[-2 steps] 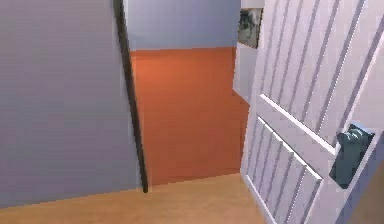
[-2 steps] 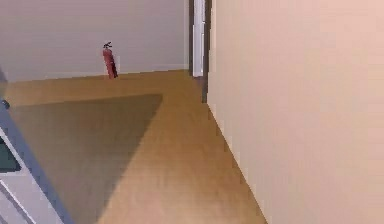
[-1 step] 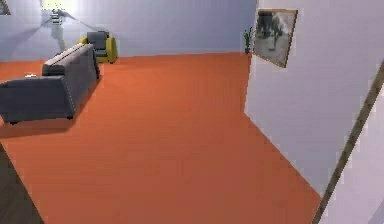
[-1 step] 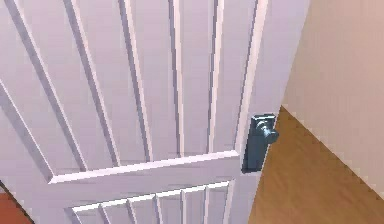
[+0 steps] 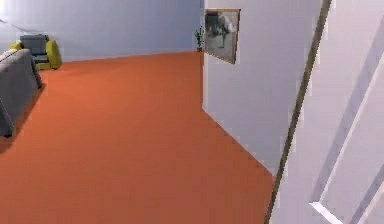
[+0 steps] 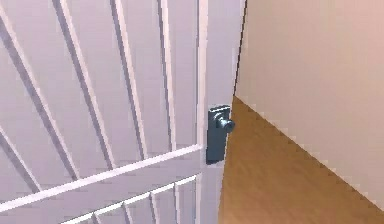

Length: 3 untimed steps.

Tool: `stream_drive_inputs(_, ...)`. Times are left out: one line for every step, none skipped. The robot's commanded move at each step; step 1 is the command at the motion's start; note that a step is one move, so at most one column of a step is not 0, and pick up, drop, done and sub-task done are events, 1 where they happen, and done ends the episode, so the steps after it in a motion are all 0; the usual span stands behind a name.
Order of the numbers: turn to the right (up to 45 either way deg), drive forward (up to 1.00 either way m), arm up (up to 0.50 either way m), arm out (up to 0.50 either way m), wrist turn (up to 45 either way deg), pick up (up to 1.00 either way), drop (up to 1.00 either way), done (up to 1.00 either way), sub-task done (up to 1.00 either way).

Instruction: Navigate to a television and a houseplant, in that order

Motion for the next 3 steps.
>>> stream_drive_inputs(0.0,0.2,0.0,0.0,0.0,0.0,0.0,0.0,0.0)
stream_drive_inputs(-39.0,0.0,0.0,0.0,0.0,0.0,0.0,0.0,0.0)
stream_drive_inputs(-3.0,0.0,0.0,0.0,0.0,0.0,0.0,0.0,0.0)
